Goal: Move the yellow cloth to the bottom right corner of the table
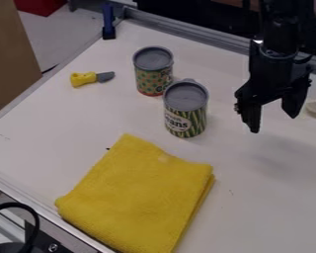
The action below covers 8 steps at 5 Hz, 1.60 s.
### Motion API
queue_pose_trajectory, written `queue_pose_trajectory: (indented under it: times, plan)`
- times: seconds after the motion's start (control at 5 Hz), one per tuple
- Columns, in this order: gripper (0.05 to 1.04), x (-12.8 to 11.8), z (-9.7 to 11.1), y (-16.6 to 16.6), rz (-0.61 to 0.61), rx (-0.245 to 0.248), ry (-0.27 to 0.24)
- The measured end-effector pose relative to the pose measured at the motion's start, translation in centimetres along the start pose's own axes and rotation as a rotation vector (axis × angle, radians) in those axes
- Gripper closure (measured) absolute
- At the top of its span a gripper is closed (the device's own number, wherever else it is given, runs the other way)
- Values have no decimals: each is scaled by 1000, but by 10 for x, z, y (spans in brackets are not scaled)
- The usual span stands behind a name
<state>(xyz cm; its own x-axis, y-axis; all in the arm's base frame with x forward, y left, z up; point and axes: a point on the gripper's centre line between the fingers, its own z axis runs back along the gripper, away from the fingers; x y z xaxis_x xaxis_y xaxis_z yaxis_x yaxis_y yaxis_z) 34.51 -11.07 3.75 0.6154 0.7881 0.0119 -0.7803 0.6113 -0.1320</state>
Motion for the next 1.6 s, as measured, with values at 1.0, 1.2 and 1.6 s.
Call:
queue_pose_trajectory:
  times: [1.0, 1.2, 1.6]
  plan:
    - [85, -1, 20, 117, -688, 166, 12]
    - [85, 12, 15, 143, -773, 167, -16]
    - [411, 29, 1, 174, -869, 153, 7]
